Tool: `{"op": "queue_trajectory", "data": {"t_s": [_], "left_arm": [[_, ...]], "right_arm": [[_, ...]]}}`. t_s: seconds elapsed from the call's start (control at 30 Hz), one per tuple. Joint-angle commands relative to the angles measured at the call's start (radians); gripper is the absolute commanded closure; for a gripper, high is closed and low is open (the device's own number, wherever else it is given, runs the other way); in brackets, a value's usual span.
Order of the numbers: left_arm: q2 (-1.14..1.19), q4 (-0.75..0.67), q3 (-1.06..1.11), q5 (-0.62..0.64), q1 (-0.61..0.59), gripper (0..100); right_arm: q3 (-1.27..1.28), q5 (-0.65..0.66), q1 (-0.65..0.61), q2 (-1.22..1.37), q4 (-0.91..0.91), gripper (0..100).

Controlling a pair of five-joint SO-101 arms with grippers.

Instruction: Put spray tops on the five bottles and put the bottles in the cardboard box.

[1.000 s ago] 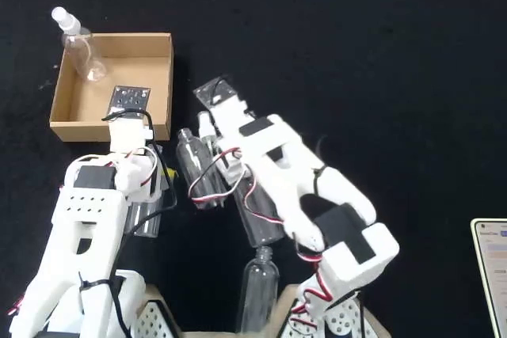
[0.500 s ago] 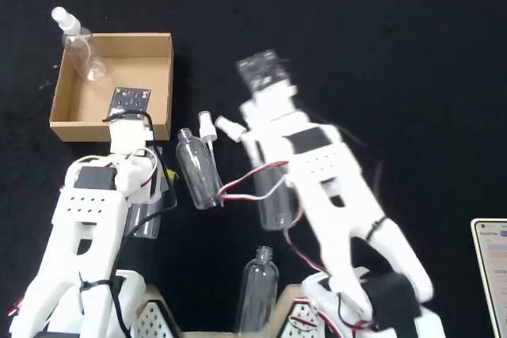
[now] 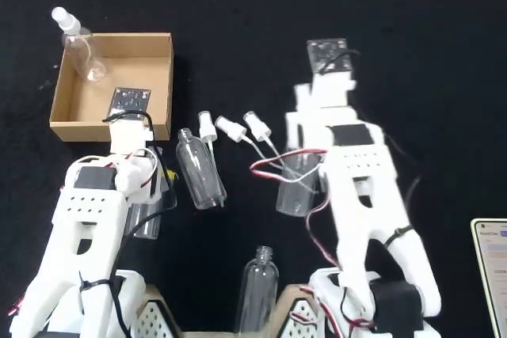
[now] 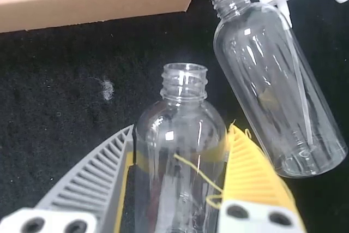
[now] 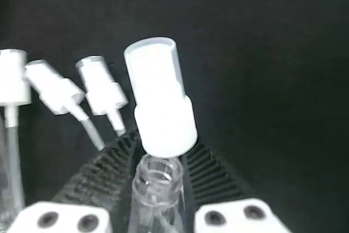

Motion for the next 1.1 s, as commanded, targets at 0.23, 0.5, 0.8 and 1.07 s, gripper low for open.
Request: {"op": "queue_trajectory", "data": {"t_s": [0.23,0.5,0.8,1.07], "left_arm": [[-0.032,-0.011,-0.008,0.002,-0.012,83],[-0.032,-0.006,-0.007,0.002,-0.012,83],[-0.029,-0.009,-0.007,0.002,-0.012,83],[-0.029,-0.008,-0.007,0.002,-0.012,83]], "right_arm": [[-0.236,0.307,0.149,0.088,0.193,96.2],[-0.251,0.35,0.143,0.427,0.074,96.2],[-0.529,0.345,0.143,0.573,0.278,79.5],[-0.751,0.299,0.107,0.578,0.4,79.5]]}}
